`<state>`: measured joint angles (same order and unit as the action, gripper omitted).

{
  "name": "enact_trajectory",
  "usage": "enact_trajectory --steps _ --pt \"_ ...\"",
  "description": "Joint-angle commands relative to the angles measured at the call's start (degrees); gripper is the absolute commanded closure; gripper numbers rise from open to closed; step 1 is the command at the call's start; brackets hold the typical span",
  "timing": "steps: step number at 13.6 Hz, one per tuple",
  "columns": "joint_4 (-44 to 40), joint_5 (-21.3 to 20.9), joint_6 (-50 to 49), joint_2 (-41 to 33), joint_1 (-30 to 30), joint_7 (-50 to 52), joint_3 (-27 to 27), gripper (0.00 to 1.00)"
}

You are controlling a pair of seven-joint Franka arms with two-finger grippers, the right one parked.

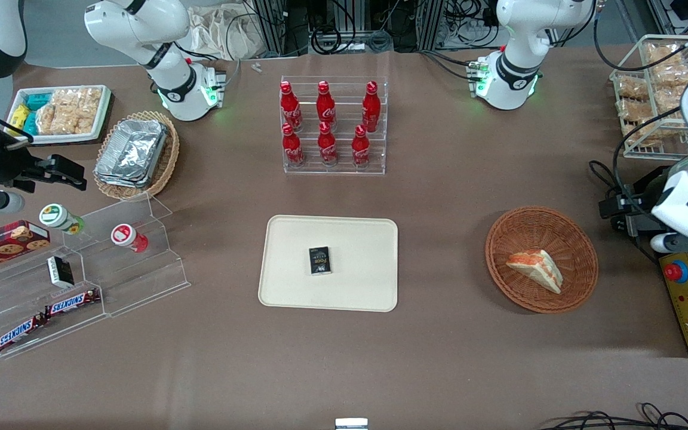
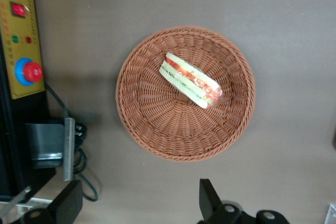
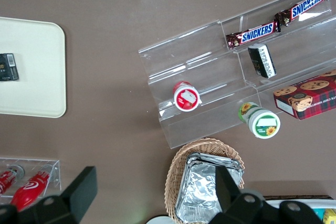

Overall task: Place sandwich from basket to tray
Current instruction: 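Move the left gripper over the sandwich in the wicker basket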

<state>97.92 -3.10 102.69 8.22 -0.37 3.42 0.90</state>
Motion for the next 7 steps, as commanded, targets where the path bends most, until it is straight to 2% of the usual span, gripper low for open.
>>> enact_trajectory --steps 1,4,7 --pt "7.08 0.64 9.06 0.22 -1.12 7.18 0.60 0.00" --pt "8.43 0.73 17.52 7.05 -1.38 25.79 0.42 0.00" --pt "8.51 2.30 24.91 13.04 -1.91 38.99 0.24 0.00"
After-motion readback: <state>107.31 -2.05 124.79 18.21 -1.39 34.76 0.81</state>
